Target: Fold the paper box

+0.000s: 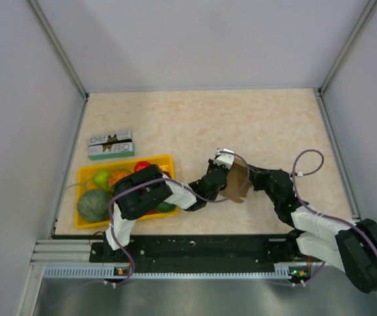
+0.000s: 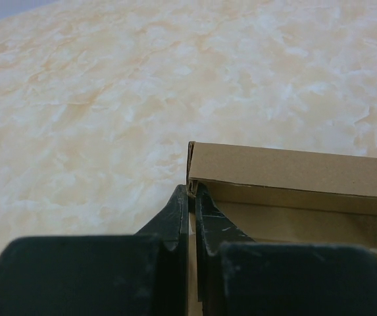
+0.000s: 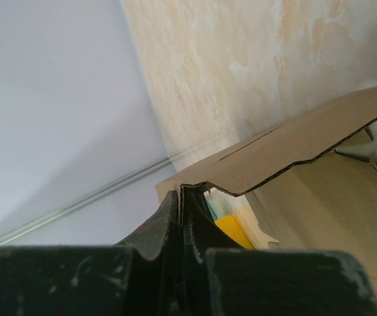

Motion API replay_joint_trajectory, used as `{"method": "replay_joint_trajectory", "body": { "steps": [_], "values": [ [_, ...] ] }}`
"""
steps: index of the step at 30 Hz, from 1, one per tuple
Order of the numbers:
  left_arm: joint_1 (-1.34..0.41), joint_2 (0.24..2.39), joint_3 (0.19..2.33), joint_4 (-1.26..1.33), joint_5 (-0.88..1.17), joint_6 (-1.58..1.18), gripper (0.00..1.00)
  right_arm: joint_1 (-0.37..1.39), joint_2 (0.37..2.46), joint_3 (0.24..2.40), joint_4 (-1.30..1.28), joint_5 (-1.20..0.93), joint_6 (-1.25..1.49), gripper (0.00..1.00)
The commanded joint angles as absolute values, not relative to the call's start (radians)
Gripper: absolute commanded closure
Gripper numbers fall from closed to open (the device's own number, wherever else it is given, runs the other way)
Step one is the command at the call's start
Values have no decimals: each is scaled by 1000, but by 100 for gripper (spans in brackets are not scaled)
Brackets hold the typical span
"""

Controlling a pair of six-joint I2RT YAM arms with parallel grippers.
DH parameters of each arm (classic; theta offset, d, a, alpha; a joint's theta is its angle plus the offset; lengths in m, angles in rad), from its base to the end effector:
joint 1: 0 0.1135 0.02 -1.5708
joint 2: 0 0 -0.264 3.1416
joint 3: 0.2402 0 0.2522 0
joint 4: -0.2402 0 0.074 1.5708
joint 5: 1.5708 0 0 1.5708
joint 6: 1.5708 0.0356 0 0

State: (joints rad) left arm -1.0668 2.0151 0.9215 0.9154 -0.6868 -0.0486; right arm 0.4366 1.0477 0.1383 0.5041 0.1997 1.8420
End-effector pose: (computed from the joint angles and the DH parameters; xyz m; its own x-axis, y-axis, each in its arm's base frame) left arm 0.2125 -0.3387 0.1438 -0.1038 0.1103 -0.9885 0.3712 0.9263 0.0644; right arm 0.1715 0.0722 0.1428 -0.1444 0.9747 0.1708 0.4110 -0.0980 0.9063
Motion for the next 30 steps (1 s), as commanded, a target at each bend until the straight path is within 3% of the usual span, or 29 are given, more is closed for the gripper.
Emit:
{"method": "replay_joint_trajectory", "body": {
  "steps": [1,11,16,24,28,30],
  "values": [
    [-1071,2045,953,1064,-788,28,100,457,1022,178,319,201,1833,100],
    [-1075,2057,874,1140,-842,-40,100,472,1037,184,327,189,1818,100],
    [-1052,2030,850,1100,-744,-150,84,474,1036,175,351,192,1802,100],
    [-1035,2032,864,1077,-686,-176,76,474,1020,163,350,198,1796,100],
    [-1037,2058,917,1007,-751,-161,78,476,1032,164,360,183,1809,100],
    [-1042,2075,977,921,-846,-156,100,474,1035,166,362,181,1816,100]
  ]
}}
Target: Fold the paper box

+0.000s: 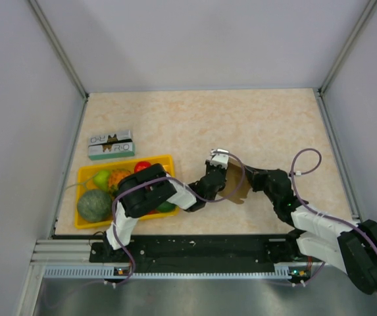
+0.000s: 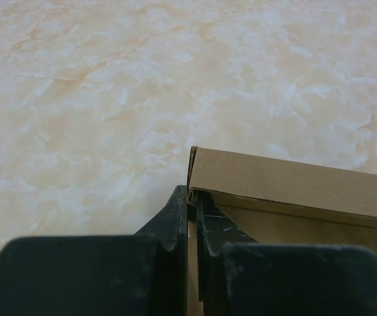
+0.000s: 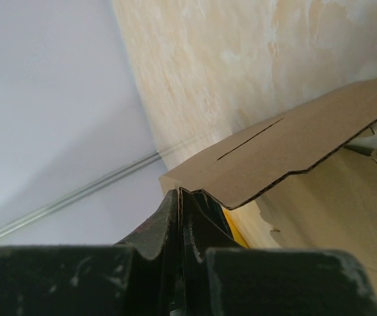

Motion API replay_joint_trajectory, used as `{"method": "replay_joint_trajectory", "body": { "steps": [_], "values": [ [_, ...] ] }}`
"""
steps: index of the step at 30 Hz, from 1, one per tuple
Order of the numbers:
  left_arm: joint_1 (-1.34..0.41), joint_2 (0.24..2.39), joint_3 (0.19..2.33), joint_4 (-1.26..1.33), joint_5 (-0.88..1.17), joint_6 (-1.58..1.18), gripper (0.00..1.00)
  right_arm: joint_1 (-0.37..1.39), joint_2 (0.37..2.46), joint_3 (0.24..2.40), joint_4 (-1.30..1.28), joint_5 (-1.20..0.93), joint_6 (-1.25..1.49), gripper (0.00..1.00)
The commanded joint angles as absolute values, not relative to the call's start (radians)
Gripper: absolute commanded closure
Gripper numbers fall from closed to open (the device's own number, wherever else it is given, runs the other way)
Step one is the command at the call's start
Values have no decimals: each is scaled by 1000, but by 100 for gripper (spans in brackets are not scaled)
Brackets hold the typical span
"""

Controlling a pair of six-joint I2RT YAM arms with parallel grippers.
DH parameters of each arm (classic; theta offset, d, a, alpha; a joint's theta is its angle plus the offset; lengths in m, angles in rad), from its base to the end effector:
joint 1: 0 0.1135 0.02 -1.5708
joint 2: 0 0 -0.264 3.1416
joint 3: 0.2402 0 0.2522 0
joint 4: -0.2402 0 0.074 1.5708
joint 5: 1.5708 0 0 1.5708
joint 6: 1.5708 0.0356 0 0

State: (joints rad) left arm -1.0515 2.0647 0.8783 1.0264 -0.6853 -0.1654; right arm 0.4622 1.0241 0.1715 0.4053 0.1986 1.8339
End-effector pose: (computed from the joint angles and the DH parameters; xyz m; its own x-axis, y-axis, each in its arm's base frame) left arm 0.2145 -0.3299 0.1252 -0.1376 -0.0161 -0.9904 0.3441 0.9368 -0.0631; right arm 0.1708 0.0772 0.1469 -0.1677 0.9740 0.1521 0.4461 -0.0626 0.8928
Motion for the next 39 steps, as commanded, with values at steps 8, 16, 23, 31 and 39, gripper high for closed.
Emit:
{"method": "replay_joint_trajectory", "body": {
  "steps": [8,16,23,31,39],
  "values": [
    [-1084,2132,959,1078,-982,-63,100,486,1049,172,365,198,1845,99],
    [-994,1949,767,999,-688,-327,58,485,1074,163,403,176,1819,99],
    [-953,1907,664,1066,-448,-367,54,485,1068,150,419,179,1812,99],
    [-971,1946,767,930,-598,-327,65,485,1086,161,436,170,1810,99],
    [-1063,2091,1005,722,-1040,-246,100,499,1095,181,427,181,1821,99]
  ]
}}
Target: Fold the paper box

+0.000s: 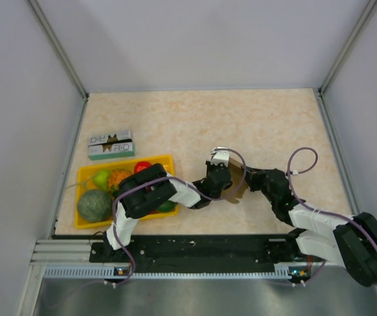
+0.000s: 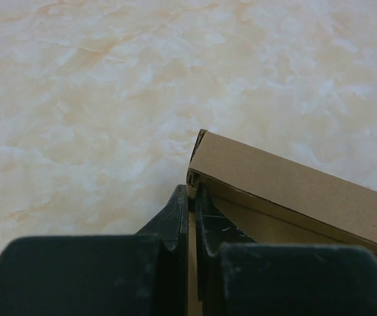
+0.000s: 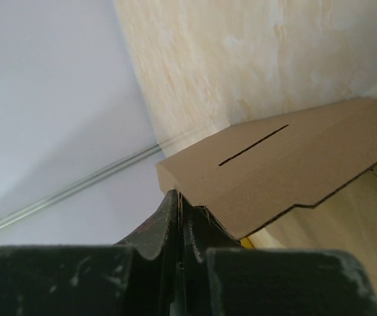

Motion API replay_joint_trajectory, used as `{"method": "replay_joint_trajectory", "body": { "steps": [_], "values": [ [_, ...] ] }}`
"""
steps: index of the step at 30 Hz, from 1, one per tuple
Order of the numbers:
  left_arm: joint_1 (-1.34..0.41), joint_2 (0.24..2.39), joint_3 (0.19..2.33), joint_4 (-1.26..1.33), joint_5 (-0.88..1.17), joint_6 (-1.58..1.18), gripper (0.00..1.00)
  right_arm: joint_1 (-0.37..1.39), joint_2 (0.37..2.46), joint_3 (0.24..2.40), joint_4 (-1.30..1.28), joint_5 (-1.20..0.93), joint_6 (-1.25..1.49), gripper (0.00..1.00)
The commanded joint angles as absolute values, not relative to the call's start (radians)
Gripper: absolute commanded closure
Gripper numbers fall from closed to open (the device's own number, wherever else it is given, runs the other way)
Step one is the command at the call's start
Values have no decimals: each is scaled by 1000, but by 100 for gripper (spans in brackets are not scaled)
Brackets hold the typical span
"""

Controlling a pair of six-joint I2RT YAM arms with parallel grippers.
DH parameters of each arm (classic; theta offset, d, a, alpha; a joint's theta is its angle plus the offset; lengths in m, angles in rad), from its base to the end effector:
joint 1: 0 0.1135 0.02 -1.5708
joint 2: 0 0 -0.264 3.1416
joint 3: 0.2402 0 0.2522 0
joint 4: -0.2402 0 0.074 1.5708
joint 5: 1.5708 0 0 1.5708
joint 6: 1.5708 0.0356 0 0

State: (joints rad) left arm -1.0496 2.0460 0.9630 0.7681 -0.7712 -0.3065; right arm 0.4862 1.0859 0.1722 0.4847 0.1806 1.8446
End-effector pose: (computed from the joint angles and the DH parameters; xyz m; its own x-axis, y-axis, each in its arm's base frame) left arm 0.2223 -0.3373 0.1292 -0.2351 -0.0251 -0.9716 0.2318 0.9694 -0.0811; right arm 0.1738 0.0846 0.1444 -0.2041 0.9634 0.1740 0.4393 -0.0687 0.8957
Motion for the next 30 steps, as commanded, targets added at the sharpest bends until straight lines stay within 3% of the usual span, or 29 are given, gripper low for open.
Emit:
{"method": "replay_joint_trajectory", "body": {
  "steps": [1,7,8,9,12,20,24,29,30],
  "values": [
    [-1065,2091,1000,721,-1040,-245,100,497,1092,183,422,184,1819,99],
    [-1062,2054,930,772,-959,-219,100,497,1088,172,410,195,1796,99],
    [-1060,2042,920,758,-925,-225,95,495,1091,172,416,193,1786,99],
    [-1061,1996,901,755,-857,-254,71,495,1097,172,422,190,1757,98],
    [-1062,1836,764,747,-703,-326,15,492,1097,187,423,181,1660,89],
    [-1062,1295,509,288,-367,-517,11,465,1161,230,495,69,1402,74],
    [-1037,1148,610,5,-244,-499,9,457,1164,290,479,-84,1150,50],
    [-884,1209,831,-175,-29,-465,2,445,1057,371,187,-149,947,27],
    [-836,1247,856,-182,-5,-437,2,445,989,377,142,-146,878,18]
  ]
}}
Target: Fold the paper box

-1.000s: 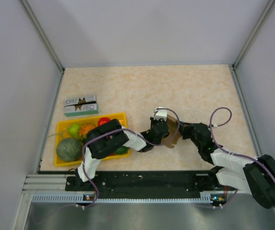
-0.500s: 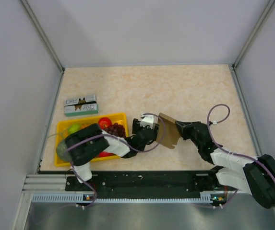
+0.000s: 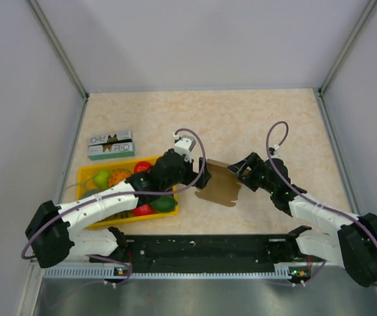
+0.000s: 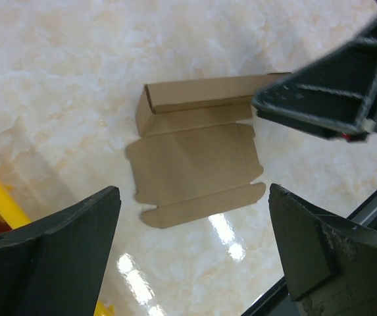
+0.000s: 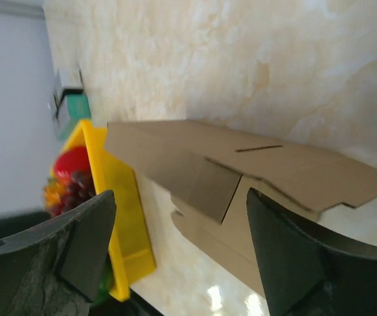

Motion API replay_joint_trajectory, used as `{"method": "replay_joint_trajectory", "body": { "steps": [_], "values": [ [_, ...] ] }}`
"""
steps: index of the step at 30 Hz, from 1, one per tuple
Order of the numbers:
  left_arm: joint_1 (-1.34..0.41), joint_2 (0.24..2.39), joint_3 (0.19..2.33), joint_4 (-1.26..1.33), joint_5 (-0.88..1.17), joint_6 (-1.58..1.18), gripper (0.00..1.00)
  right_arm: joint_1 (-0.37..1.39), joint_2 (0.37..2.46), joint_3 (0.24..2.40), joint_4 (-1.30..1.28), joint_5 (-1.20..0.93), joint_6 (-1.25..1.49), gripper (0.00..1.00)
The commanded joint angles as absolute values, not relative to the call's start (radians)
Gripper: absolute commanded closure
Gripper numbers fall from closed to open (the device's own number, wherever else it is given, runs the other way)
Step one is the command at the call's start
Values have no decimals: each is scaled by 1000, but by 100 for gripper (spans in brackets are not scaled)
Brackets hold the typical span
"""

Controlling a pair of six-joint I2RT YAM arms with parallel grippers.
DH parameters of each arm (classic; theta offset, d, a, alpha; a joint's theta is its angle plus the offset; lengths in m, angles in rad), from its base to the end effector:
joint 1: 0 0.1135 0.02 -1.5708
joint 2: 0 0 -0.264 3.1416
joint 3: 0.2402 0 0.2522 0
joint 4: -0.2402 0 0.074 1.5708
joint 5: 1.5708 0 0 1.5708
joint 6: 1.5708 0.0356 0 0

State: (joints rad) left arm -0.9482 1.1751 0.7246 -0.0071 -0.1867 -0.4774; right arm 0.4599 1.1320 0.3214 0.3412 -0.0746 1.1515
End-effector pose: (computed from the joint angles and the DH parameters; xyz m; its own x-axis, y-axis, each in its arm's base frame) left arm 0.1585 -0.2095 0.2563 -0.5510 -0.0067 -0.8345 0.5044 0.7940 -0.3394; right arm 0.1940 0.0990 0.1668 -0.6237 0.7075 -0.3323 0.1658 0.5352 0.8283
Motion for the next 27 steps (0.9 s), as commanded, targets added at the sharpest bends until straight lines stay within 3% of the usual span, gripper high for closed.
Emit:
{"method": "replay_joint_trajectory", "body": {
  "steps": [1,7,9,10,12,17,23,27],
  "values": [
    [-812,1268,905,-193,35,-430,2,445,961,400,38,-135,853,13],
    [-678,1515,1127,-251,119,-330,4,408,804,497,-237,-202,629,9],
    [-629,1638,1187,-291,165,-333,8,388,784,506,-294,-236,582,9],
    [-614,1666,1221,-299,261,-339,15,376,775,506,-302,-257,580,9],
    [-586,1710,1212,-240,304,-372,18,321,767,499,-320,-290,606,13],
    [-583,1758,1172,-152,345,-380,12,224,799,502,-325,-307,565,13],
    [-581,1776,1091,-77,344,-403,21,184,868,554,-290,-290,482,13],
    [-581,1738,993,-32,266,-402,30,183,923,522,-201,-345,515,19]
  ]
}}
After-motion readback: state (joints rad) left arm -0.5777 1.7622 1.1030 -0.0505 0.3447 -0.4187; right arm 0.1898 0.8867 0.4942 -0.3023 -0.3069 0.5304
